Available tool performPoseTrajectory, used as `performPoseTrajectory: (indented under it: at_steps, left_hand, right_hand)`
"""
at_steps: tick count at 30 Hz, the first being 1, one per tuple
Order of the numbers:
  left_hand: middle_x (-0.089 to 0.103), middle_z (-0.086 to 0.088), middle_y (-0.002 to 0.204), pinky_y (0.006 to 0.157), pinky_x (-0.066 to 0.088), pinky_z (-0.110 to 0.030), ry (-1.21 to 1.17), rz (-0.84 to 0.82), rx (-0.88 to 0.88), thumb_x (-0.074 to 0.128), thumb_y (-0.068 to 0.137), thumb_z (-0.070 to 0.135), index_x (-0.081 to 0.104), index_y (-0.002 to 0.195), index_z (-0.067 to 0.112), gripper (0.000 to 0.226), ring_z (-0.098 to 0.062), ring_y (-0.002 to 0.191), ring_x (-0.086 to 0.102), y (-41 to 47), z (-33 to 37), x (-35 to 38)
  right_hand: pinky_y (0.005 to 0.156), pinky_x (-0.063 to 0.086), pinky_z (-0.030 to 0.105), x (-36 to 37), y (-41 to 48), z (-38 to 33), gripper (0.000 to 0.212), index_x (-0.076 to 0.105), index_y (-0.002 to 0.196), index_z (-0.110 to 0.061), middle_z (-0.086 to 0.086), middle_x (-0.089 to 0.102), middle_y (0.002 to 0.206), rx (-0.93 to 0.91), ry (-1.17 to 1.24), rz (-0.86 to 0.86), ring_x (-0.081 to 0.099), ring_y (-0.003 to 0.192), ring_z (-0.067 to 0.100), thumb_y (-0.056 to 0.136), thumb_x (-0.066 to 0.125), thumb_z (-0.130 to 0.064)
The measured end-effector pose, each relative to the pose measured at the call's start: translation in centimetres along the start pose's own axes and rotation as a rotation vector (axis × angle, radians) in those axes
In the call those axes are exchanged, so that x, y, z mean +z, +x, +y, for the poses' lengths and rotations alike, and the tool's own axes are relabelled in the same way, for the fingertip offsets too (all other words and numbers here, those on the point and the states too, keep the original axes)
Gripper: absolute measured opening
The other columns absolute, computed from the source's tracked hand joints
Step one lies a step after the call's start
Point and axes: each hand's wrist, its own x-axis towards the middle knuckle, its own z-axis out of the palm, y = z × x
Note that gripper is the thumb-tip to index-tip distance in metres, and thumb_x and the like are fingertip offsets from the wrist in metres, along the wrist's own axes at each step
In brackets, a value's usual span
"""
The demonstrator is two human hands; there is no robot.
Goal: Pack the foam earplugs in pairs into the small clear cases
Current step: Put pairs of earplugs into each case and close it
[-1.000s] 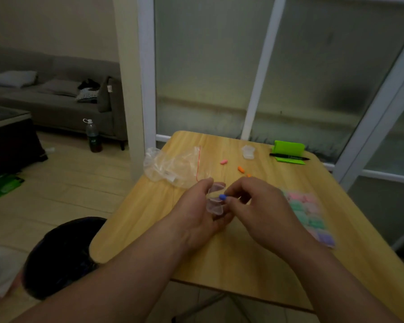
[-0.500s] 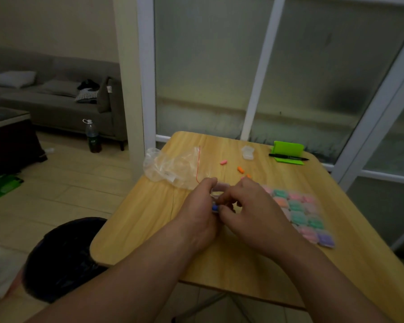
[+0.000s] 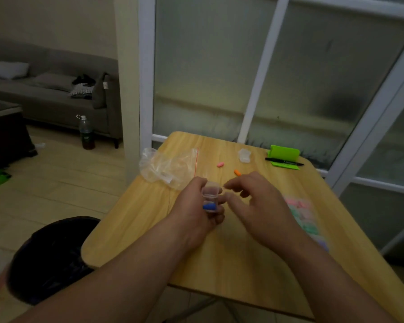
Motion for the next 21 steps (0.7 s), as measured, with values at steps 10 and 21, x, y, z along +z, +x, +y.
performPoseTrajectory:
  at_steps: [10,21]
  left_hand:
    - [0.065,-0.007,0.077,0.056,0.045,-0.028,0.054,0.053,-0.001,0.047,0.102,0.042,0.069,0.114,0.005,0.045,-0.015,0.056,0.051,0.0,0.3,1.0]
    - [0.066,-0.006,0.074,0.057,0.044,-0.029,0.054,0.050,-0.006,0.046,0.103,0.040,0.069,0.112,0.005,0.043,-0.016,0.058,0.051,-0.2,0.1,1.9]
  right_hand:
    - [0.092,0.058,0.041,-0.6,6.7,10.5,0.032,0.078,0.119,-0.028,-0.005,0.075,0.122,0.445,-0.415,-0.189,0.069,0.111,0.024,0.093,0.065,-0.041]
    - [0.089,0.054,0.041,0.8,7.7,8.5,0.014,0.063,0.080,-0.037,-0.009,0.072,0.102,0.382,-0.481,-0.197,0.066,0.106,0.022,0.091,0.071,-0.036]
